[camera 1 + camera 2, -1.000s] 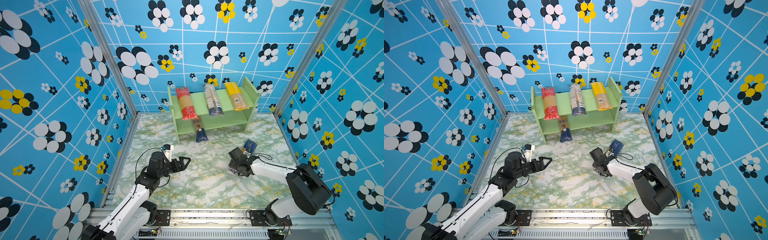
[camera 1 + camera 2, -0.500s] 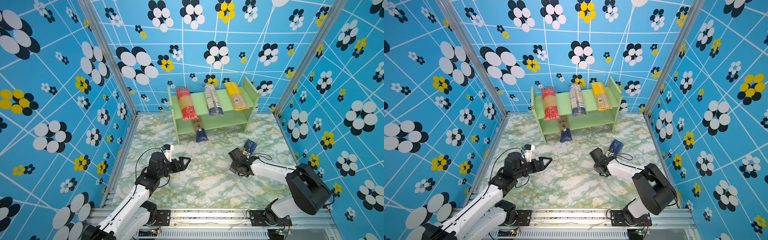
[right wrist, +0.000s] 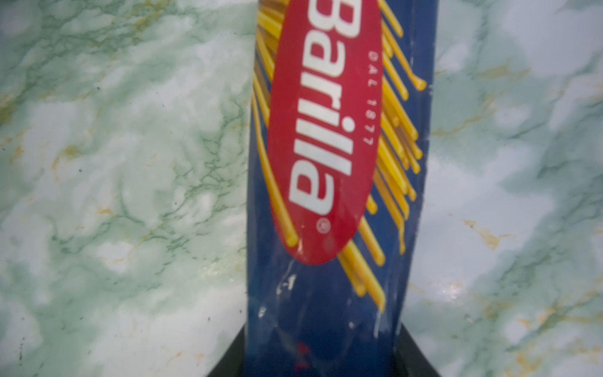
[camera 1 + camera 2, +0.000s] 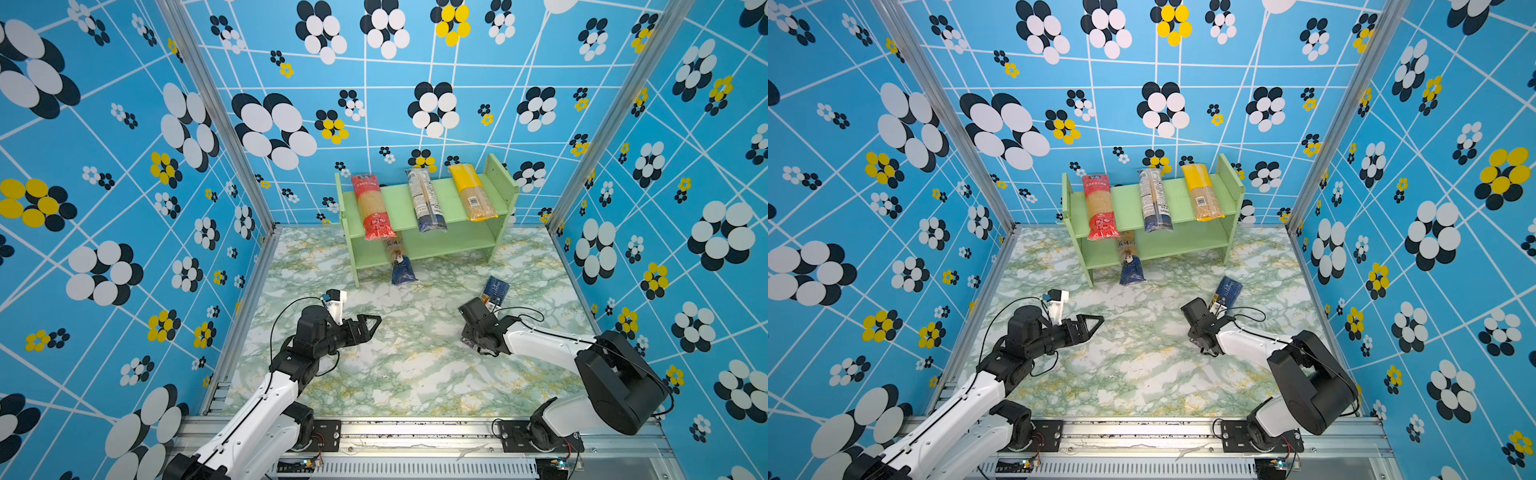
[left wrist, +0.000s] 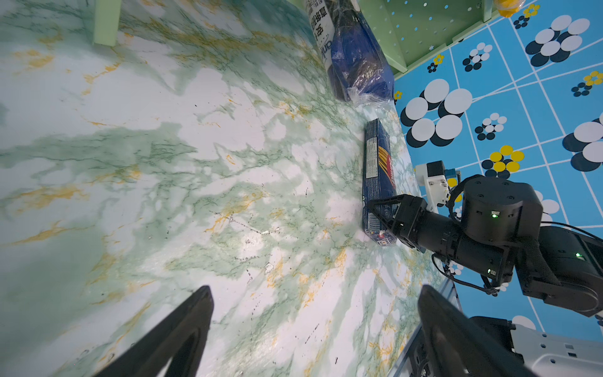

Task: Arrange pasta packages on shelves
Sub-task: Pick up the pasta bag from the middle-right of the table.

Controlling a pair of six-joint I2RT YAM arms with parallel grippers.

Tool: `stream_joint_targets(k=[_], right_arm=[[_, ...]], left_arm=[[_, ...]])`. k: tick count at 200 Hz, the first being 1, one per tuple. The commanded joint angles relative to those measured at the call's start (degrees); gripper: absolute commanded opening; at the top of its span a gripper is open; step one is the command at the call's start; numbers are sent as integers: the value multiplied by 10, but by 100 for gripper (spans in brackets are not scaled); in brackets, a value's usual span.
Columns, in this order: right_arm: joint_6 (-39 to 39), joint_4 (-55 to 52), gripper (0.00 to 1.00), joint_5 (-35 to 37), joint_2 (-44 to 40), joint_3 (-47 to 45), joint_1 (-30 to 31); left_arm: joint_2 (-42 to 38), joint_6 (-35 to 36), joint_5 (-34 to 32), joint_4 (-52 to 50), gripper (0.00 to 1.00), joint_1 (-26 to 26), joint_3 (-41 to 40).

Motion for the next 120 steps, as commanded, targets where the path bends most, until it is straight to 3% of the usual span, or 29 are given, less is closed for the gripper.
stream_joint_targets(k=[1, 45, 120], right_arm=[[-42, -33, 17, -59, 17, -32, 11], [-69, -21, 0, -76, 5, -34, 12], [-121, 6, 0, -89, -81, -67, 14]], left_arm=[[-3, 1, -5, -1, 99, -3, -6], [-4, 1, -6, -1, 99, -3, -5], [-5, -2, -9, -4, 99, -3, -8]])
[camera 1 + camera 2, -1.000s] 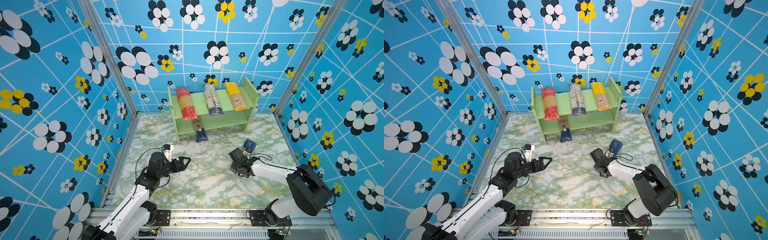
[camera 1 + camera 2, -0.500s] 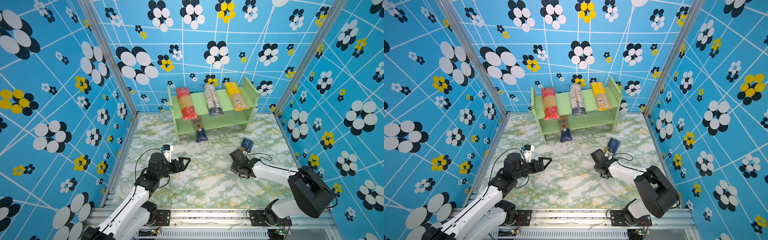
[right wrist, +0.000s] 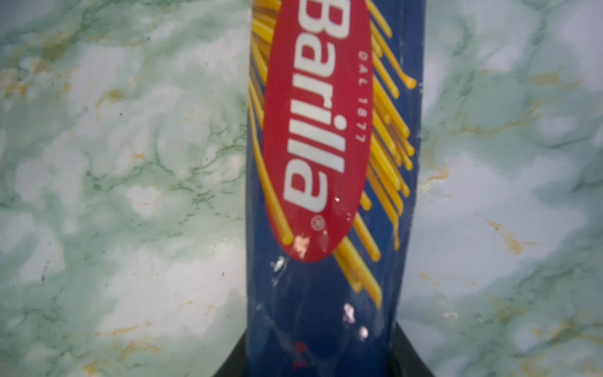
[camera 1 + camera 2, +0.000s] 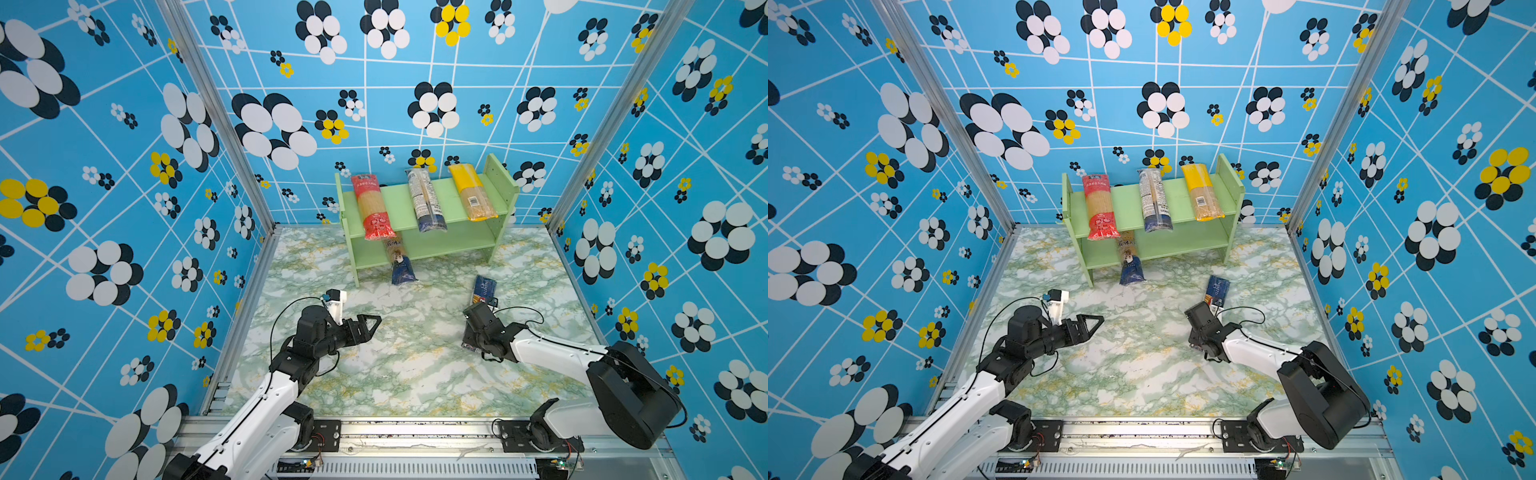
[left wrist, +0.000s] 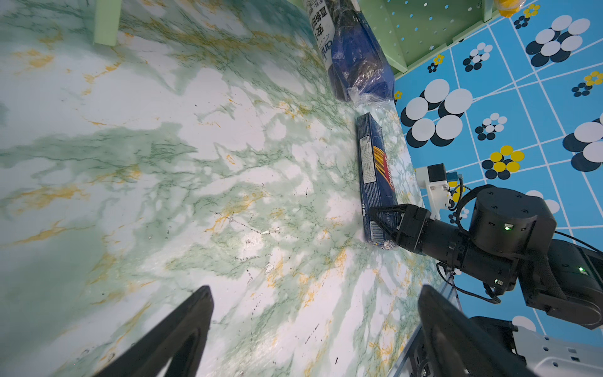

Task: Arrange pasta packages on shelves
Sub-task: Pick up the pasta bag from the middle-right of the table.

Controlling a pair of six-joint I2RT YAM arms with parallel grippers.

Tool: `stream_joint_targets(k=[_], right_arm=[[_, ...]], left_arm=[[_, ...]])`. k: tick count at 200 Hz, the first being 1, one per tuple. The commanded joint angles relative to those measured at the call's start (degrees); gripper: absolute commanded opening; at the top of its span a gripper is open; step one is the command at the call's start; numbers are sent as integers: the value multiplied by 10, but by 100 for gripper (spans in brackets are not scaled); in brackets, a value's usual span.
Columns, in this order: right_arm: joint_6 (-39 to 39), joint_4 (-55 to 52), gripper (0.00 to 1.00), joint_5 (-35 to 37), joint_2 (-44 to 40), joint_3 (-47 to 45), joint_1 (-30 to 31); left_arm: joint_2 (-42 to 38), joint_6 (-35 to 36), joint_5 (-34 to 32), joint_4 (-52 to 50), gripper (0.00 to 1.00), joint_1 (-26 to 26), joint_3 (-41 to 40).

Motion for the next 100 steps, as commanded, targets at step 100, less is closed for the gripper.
stream_joint_targets(k=[100], right_arm=[[-101, -58, 0, -47, -145, -28, 11]], left_arm=[[-4, -3, -6, 6, 99, -3, -12]])
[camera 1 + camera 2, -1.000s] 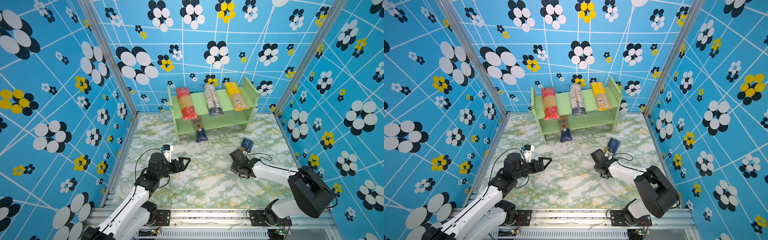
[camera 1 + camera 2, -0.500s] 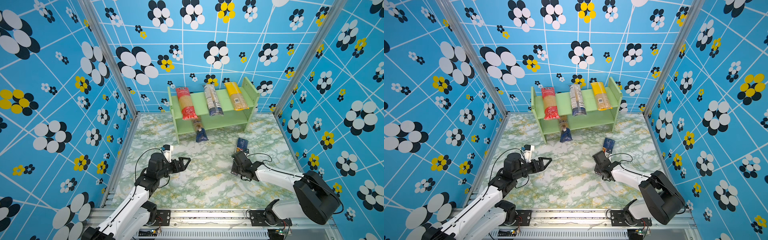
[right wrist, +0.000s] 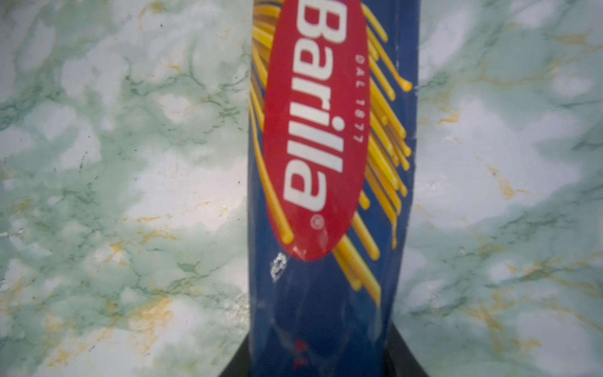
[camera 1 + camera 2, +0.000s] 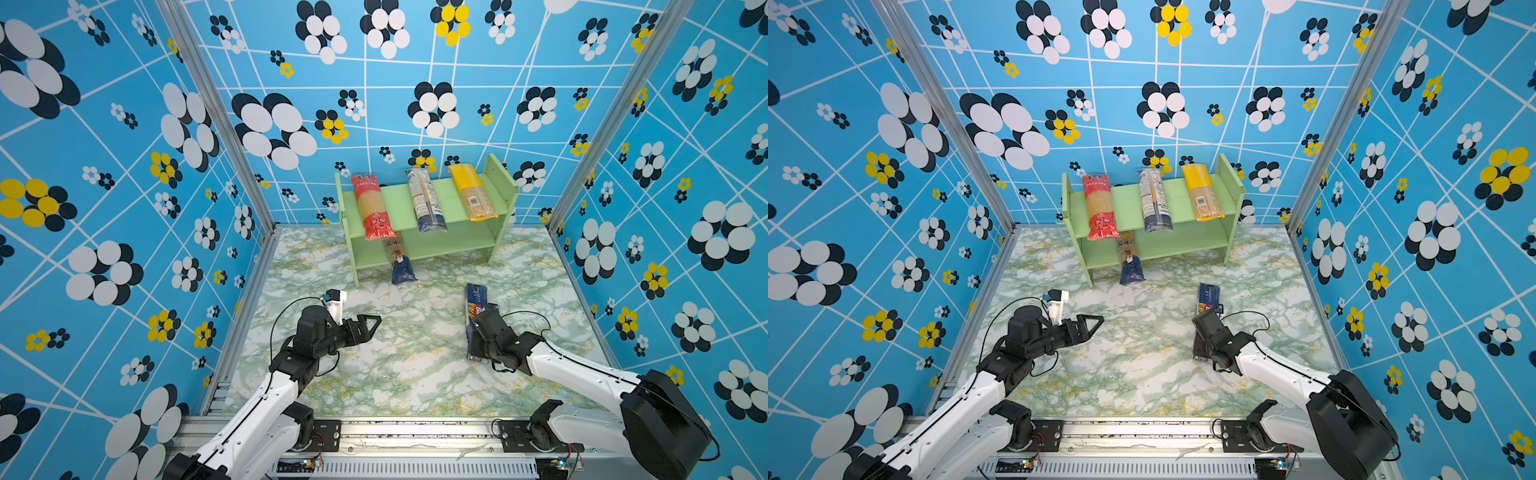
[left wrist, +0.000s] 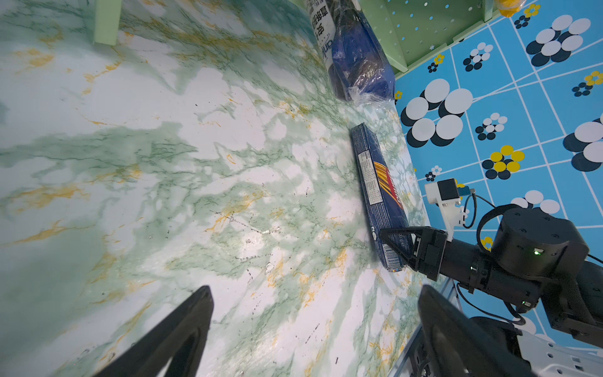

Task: Arrange pasta packages on shelves
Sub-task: Pick up the pasta bag from the middle-right of the table.

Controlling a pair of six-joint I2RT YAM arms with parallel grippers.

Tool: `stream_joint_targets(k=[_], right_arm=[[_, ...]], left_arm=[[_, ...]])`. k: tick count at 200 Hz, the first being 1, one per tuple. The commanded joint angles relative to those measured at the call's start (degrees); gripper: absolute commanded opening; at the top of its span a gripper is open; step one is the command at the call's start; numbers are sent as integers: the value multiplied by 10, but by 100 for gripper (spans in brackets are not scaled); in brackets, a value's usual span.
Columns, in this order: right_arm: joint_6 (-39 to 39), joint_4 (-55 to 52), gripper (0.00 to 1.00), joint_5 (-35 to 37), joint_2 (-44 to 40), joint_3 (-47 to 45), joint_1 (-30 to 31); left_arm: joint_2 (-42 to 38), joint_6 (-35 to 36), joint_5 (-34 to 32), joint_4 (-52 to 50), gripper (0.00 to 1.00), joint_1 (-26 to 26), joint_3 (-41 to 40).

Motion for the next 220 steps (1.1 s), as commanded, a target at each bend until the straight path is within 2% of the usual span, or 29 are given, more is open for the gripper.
stream_joint_targets(k=[1, 111, 168, 220], right_arm=[[-33, 13, 0, 10, -34, 6, 5], [-97, -53, 0, 11, -82, 53, 4], [-137, -53, 0, 6, -135, 50, 5], [-159, -40, 0, 3, -149, 71, 5]], left_arm=[[-4, -3, -6, 5, 99, -3, -10], [2, -3, -5, 6, 99, -3, -6], [16, -6, -1, 17, 99, -3, -2], [15, -4, -2, 14, 99, -4, -1]])
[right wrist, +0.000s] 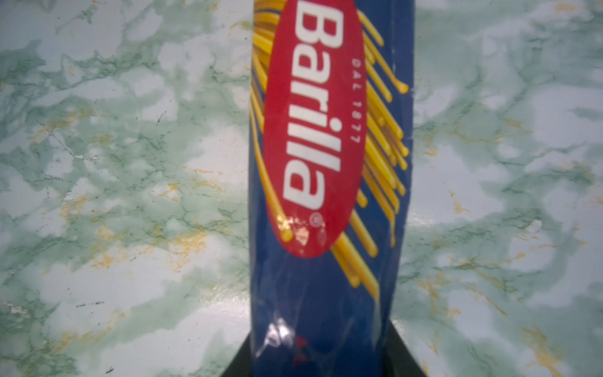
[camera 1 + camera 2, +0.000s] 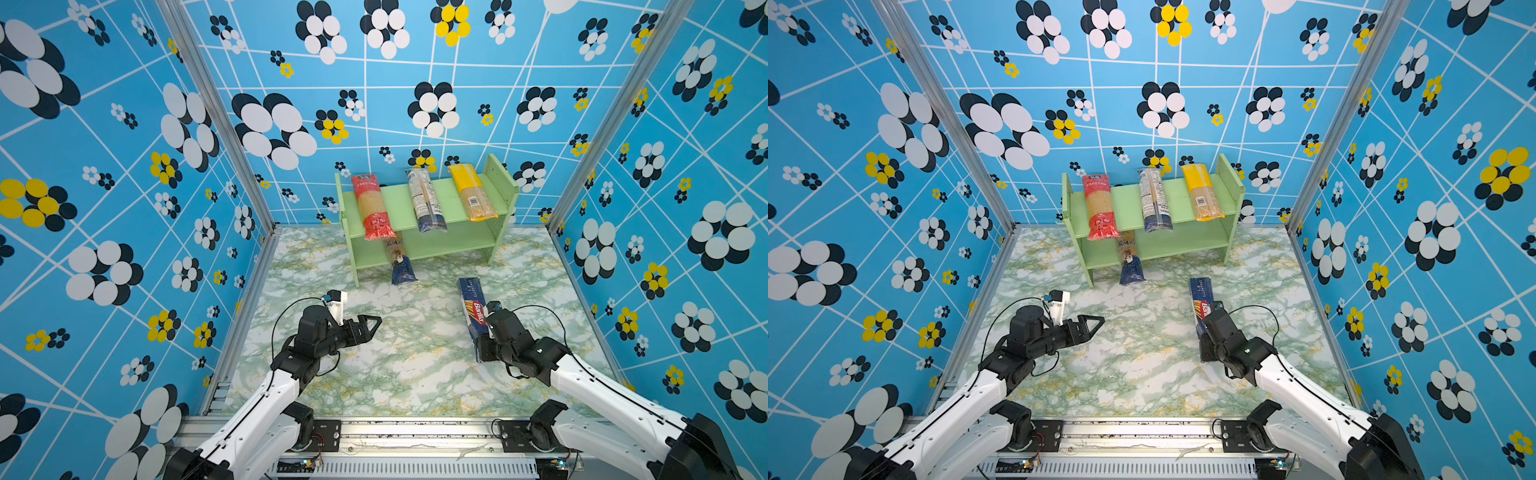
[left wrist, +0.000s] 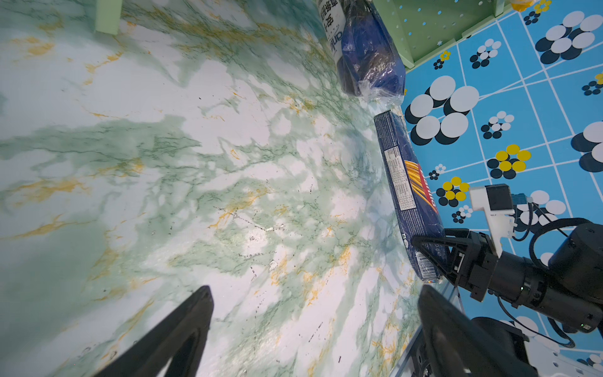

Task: Arrange pasta packages on shelves
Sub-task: Pick up the pasta bag from the middle-right of the table.

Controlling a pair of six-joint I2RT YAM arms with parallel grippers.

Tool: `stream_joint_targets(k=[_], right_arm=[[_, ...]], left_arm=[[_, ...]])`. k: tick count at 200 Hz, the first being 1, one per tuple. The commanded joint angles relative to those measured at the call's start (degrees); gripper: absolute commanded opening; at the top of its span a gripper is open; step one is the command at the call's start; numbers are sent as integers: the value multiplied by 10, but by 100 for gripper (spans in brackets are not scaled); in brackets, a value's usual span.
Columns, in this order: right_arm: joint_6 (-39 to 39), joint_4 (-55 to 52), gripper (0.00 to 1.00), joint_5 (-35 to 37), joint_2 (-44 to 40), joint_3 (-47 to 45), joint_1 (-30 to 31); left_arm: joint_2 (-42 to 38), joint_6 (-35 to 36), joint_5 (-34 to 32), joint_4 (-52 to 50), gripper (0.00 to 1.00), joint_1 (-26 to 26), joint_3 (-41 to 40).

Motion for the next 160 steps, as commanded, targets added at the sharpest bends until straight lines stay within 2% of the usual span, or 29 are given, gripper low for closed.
stream_joint_targets(k=[1, 106, 160], right_arm=[[-27, 57, 0, 11, -19, 51, 4], [-93, 79, 0, 31, 26, 136, 4], [-127, 78, 0, 51, 82, 192, -2]], left_arm=[[1, -4, -2, 10, 99, -3, 0], [-7, -3, -7, 0, 99, -3, -1], [-7, -1, -6, -1, 99, -3, 0]])
